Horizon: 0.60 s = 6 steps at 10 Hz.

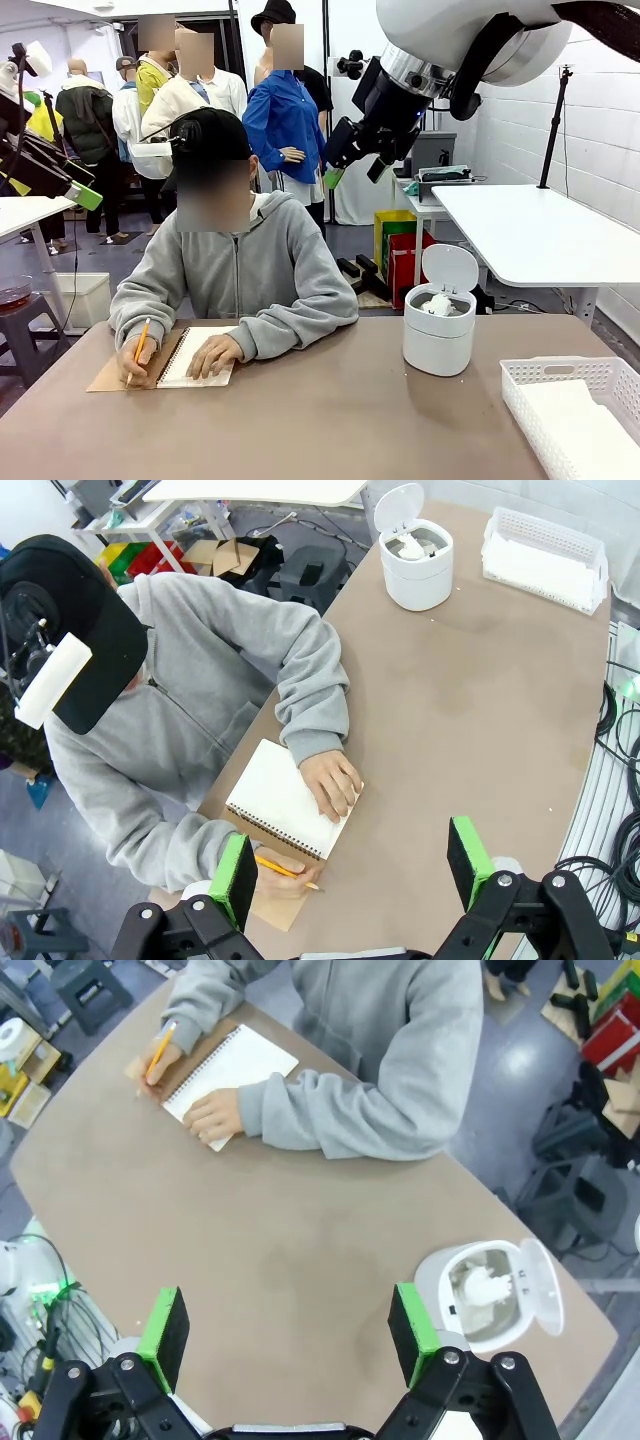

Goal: Sort the paper based on its condition.
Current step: If a person hands you a paper, place it in the Organizing basket , and if it's crumpled, put it in the Trash can.

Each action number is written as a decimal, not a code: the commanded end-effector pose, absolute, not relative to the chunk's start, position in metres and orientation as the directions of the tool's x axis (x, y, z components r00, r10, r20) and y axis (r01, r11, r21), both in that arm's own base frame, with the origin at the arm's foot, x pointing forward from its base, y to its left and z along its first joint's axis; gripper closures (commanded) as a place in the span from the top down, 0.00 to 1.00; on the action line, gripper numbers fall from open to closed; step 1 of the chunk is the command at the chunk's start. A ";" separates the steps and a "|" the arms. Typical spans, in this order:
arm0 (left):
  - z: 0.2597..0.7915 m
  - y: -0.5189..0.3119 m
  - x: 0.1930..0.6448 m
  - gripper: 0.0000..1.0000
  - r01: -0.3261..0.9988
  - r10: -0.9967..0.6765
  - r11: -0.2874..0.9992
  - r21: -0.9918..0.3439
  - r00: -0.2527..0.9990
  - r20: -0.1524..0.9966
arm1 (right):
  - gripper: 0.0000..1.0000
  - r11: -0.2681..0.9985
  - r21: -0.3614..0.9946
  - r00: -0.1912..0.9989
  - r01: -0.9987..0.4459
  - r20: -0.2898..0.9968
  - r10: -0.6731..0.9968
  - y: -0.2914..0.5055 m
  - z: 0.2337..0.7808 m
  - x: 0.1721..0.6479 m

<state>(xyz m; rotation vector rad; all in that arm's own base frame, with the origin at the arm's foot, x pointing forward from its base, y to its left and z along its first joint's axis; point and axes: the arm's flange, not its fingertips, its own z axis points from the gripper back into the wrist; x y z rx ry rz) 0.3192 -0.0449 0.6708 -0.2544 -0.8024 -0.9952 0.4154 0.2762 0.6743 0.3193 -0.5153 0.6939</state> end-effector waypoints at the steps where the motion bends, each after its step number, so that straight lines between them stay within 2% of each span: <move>1: 0.670 -0.044 0.319 1.00 0.830 -0.644 0.537 0.149 0.289 0.708 | 1.00 0.733 0.119 0.662 -0.670 0.544 0.516 0.275 0.674 0.417; 6: 0.670 -0.044 0.319 1.00 0.830 -0.644 0.537 0.149 0.289 0.708 | 1.00 0.733 0.119 0.662 -0.670 0.544 0.516 0.275 0.674 0.417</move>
